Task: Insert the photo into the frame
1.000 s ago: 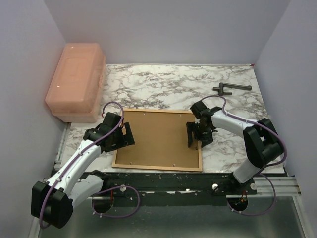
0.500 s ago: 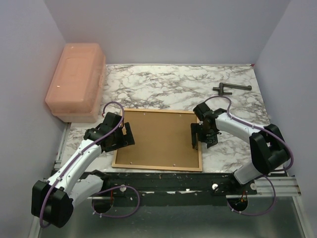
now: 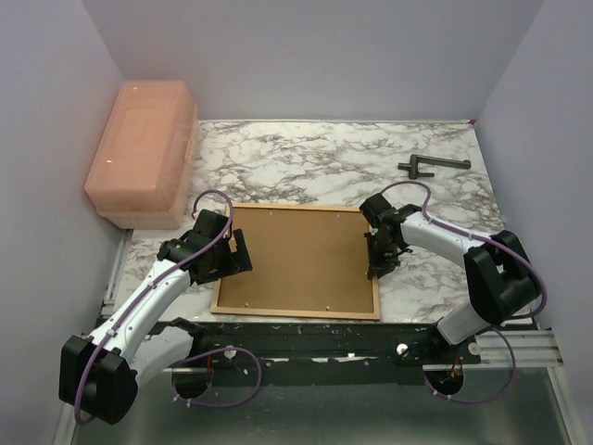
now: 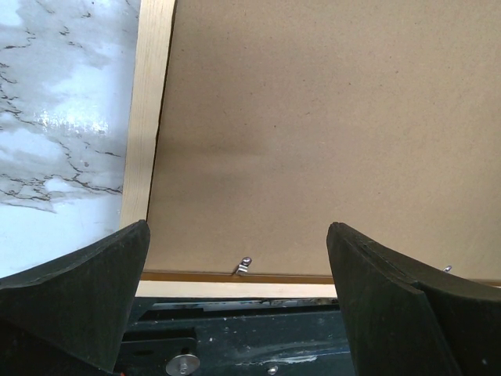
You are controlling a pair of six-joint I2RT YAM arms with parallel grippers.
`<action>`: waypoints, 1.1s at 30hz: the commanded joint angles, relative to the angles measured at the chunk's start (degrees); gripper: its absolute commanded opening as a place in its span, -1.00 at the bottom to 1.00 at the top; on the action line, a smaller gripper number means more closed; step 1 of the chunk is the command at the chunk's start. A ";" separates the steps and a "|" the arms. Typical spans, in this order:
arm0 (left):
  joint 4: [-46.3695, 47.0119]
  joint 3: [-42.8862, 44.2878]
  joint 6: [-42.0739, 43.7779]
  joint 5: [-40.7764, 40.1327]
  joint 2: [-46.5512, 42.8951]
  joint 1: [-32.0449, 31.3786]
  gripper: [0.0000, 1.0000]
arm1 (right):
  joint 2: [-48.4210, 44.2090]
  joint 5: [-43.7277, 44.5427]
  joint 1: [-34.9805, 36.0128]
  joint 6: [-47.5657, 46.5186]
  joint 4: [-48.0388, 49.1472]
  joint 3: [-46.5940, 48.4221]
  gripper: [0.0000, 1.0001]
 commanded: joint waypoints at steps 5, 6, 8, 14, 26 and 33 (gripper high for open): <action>-0.07 0.00 0.03 -0.74 -0.05 -0.37 0.96 | -0.08 7.82 -0.21 0.66 0.04 0.33 -0.99; -0.39 0.08 -0.21 -1.31 0.01 -0.33 0.96 | -0.27 8.24 -0.25 0.80 -0.01 0.35 -0.99; -1.07 0.28 -0.67 -2.52 0.47 -0.33 0.96 | -0.74 8.41 -0.21 0.95 0.20 0.23 -0.99; -3.20 1.13 -1.91 -6.69 3.07 -0.33 0.97 | -2.26 7.33 -0.25 2.29 -0.21 1.29 -0.31; -0.68 1.23 -0.32 -6.79 10.19 0.11 0.97 | -4.70 -5.65 -4.15 4.99 4.66 0.21 0.68; 4.66 -0.20 2.45 1.65 14.23 0.20 0.97 | -2.60 -15.22 -8.68 4.95 9.79 -1.68 0.70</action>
